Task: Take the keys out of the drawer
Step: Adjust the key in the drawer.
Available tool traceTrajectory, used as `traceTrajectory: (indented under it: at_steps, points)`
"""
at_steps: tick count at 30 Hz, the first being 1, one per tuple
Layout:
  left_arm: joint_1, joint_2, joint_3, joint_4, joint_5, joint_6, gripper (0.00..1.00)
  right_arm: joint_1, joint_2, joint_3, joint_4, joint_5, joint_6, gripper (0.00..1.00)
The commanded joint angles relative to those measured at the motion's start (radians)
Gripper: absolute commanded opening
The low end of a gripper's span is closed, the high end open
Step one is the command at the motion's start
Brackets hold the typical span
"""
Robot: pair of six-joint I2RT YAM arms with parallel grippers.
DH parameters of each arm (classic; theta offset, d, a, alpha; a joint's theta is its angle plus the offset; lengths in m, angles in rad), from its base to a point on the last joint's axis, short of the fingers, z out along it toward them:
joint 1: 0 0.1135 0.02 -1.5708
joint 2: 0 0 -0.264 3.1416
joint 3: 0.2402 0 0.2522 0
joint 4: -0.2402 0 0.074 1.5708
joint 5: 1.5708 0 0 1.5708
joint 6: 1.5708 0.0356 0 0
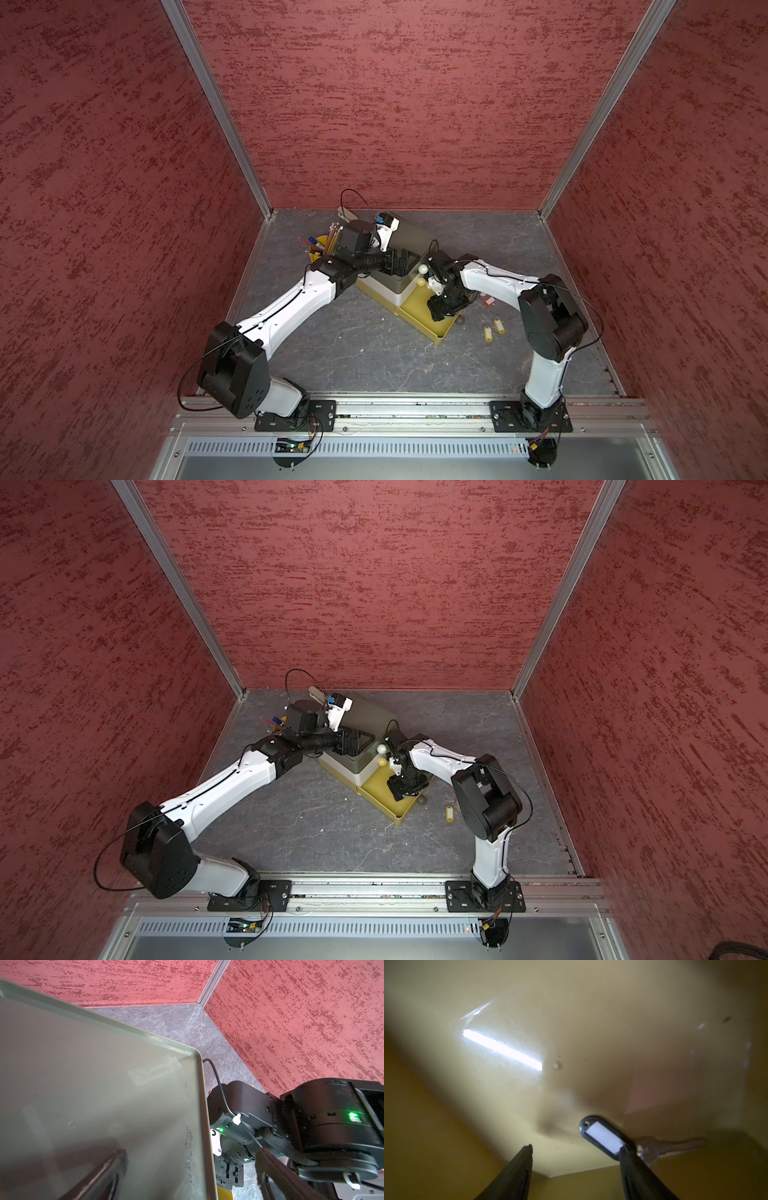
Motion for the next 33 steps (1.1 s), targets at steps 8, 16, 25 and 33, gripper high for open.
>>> traceTrajectory:
  at_steps: [8, 16, 25, 33]
  points:
    - [0.018, 0.032, -0.064, -0.227, -0.004, -0.022, 1.0, -0.011, -0.005, -0.105, 0.164, -0.233, 0.224, 0.69]
    - [0.019, 0.031, -0.073, -0.221, 0.0, -0.027, 1.0, -0.02, -0.141, -0.164, 0.196, -0.036, 0.283, 0.68]
    - [0.017, 0.035, -0.073, -0.226, 0.0, -0.024, 1.0, -0.036, -0.094, -0.151, 0.167, -0.009, 0.258, 0.68]
    - [0.024, 0.028, -0.079, -0.238, -0.007, -0.021, 1.0, -0.036, -0.009, -0.111, 0.177, -0.07, 0.249, 0.68]
